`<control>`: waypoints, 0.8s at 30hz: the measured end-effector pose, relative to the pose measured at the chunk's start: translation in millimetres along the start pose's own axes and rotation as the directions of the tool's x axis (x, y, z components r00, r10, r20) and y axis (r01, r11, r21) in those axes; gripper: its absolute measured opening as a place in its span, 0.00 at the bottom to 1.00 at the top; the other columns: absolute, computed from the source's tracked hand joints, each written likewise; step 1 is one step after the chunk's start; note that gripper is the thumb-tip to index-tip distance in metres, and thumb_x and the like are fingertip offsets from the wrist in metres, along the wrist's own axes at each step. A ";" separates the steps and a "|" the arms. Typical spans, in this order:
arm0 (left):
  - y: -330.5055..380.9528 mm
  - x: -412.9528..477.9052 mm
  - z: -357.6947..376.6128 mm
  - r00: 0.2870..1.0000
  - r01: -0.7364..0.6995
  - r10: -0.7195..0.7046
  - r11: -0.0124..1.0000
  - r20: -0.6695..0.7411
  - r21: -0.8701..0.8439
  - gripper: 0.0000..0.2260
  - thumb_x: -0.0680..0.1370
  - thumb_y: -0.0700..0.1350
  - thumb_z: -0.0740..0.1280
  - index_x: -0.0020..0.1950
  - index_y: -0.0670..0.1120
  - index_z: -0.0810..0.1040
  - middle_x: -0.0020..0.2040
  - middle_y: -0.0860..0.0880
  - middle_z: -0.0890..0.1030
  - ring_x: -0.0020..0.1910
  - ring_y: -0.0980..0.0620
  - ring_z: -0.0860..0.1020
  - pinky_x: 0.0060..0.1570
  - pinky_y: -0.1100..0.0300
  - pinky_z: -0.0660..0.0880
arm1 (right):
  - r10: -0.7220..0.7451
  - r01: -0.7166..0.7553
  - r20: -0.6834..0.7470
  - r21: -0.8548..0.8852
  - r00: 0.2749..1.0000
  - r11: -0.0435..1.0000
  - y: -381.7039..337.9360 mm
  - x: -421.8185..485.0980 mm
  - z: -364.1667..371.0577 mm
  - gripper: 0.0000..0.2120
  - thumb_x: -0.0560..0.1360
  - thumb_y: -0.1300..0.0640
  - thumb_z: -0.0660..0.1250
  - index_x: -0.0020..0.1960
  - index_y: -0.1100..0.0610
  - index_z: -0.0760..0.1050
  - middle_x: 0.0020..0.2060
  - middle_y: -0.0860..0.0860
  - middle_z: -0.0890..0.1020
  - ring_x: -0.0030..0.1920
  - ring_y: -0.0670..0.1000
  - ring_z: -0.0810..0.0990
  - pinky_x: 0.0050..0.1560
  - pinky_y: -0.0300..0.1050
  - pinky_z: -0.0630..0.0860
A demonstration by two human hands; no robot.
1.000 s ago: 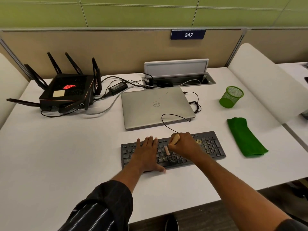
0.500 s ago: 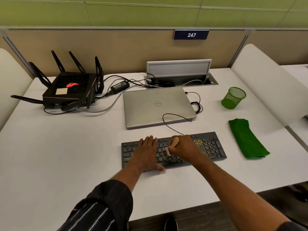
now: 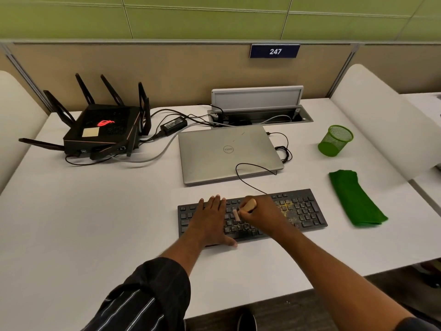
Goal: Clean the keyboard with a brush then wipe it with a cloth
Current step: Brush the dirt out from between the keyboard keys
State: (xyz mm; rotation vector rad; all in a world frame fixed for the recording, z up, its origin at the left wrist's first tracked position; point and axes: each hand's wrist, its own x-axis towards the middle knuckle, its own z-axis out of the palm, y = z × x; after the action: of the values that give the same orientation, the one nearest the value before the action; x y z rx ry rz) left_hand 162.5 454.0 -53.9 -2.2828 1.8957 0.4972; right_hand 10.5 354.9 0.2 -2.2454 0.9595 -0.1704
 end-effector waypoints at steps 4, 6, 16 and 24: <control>-3.7 -2.2 -0.5 1.000 -0.014 0.014 1.000 -0.003 0.005 0.61 0.67 0.78 0.66 0.83 0.41 0.41 0.83 0.40 0.44 0.82 0.42 0.44 0.79 0.42 0.42 | 0.034 -0.035 0.054 0.018 0.998 0.999 -1.9 0.0 -0.8 0.03 0.71 0.58 0.72 0.39 0.55 0.81 0.31 0.48 0.81 0.29 0.42 0.76 0.30 0.36 0.71; -4.3 -2.1 -1.0 1.000 -0.021 0.021 1.000 -0.006 0.009 0.61 0.67 0.78 0.65 0.83 0.41 0.41 0.83 0.40 0.44 0.82 0.42 0.44 0.79 0.42 0.42 | 0.038 -0.039 0.034 0.021 0.999 0.999 -4.9 2.1 -4.2 0.01 0.71 0.59 0.72 0.40 0.55 0.81 0.32 0.47 0.82 0.31 0.41 0.77 0.31 0.34 0.72; -9.6 -2.4 -1.5 0.999 -0.051 0.051 0.999 -0.009 -0.010 0.61 0.68 0.77 0.67 0.83 0.41 0.41 0.83 0.40 0.44 0.82 0.42 0.44 0.80 0.43 0.43 | 0.035 -0.033 0.061 -0.034 0.998 0.999 -9.2 2.6 -1.3 0.05 0.72 0.59 0.72 0.38 0.53 0.78 0.31 0.48 0.81 0.31 0.46 0.77 0.31 0.38 0.72; -12.9 -2.6 0.2 0.998 -0.057 0.055 0.998 -0.032 -0.041 0.61 0.67 0.76 0.68 0.83 0.41 0.42 0.83 0.40 0.45 0.82 0.42 0.44 0.80 0.45 0.44 | 0.032 -0.027 0.083 -0.064 0.996 0.998 -11.8 5.0 -3.4 0.04 0.72 0.58 0.72 0.39 0.54 0.79 0.32 0.48 0.81 0.31 0.44 0.78 0.32 0.38 0.74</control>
State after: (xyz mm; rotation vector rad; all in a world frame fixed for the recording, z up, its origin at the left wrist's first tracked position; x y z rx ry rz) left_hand 174.6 459.1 -54.6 -2.2809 1.9869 0.5163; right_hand 19.9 355.6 9.6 -2.2753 0.9648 -0.0325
